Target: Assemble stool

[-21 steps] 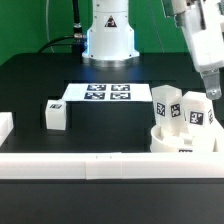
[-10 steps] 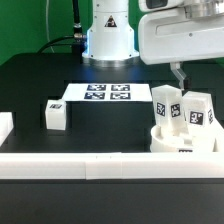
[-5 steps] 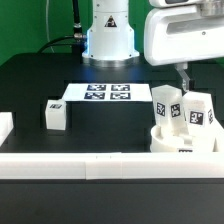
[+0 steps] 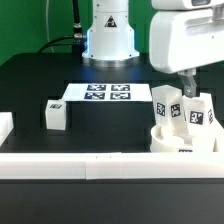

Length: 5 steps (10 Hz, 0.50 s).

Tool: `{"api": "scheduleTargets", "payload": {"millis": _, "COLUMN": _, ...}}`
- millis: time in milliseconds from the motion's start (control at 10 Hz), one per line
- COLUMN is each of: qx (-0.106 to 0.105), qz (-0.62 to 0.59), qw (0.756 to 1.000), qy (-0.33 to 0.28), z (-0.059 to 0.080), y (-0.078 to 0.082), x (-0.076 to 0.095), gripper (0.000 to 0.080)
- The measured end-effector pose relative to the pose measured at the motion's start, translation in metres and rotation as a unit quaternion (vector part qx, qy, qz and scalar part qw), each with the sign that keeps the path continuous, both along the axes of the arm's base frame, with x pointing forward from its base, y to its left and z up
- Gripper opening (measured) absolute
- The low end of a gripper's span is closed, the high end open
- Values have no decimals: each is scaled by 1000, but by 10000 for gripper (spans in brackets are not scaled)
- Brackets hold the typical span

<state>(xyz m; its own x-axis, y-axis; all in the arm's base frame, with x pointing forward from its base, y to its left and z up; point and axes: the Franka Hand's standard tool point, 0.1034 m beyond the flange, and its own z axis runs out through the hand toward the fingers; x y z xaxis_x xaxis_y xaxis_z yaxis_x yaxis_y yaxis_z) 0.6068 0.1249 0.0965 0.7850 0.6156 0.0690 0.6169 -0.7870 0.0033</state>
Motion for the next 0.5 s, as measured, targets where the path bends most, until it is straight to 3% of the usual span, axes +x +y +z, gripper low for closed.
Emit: {"api": "scheduleTargets", "payload": {"millis": 500, "qx": -9, "qz": 115, "qw": 993, "qy": 12, "z": -18, "y": -10, "x": -6, "gripper": 649}}
